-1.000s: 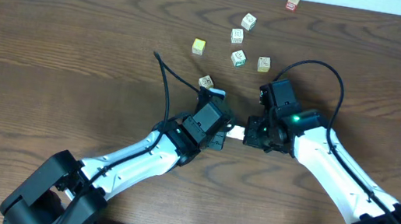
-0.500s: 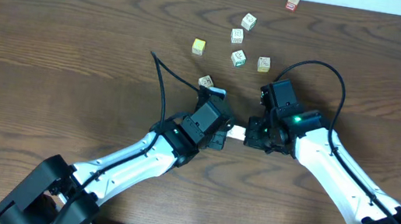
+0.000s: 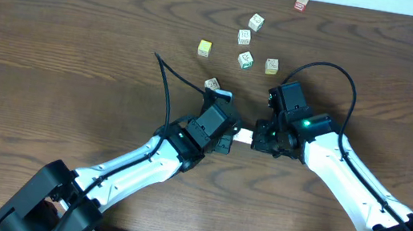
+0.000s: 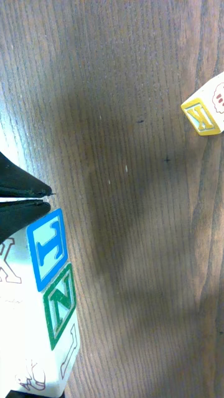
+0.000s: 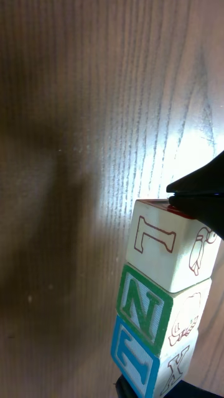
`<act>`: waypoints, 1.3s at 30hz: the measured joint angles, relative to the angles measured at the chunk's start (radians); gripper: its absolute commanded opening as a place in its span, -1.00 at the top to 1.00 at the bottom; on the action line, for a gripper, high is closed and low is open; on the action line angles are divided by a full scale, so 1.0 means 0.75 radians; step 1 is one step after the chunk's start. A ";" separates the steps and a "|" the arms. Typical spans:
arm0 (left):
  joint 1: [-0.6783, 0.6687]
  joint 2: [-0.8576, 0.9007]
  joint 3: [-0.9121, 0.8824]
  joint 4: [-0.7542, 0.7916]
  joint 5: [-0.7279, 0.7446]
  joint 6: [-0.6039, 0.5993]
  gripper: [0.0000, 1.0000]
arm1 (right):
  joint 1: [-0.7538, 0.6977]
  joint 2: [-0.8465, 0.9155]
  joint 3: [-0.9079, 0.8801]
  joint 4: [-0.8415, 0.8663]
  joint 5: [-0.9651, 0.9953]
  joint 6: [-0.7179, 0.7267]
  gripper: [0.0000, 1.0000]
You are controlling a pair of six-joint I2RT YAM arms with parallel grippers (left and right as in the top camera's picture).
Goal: Lift 3 blocks
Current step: 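Lift the clamped row higher with both grippers moving upward together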
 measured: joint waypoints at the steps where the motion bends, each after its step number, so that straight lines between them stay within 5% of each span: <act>1: 0.002 0.000 0.000 0.001 -0.004 0.000 0.85 | 0.000 0.000 0.000 0.007 -0.001 0.000 0.98; 39: 0.010 -0.012 0.020 -0.002 -0.061 0.005 0.86 | 0.000 0.000 0.019 0.046 -0.009 0.001 0.97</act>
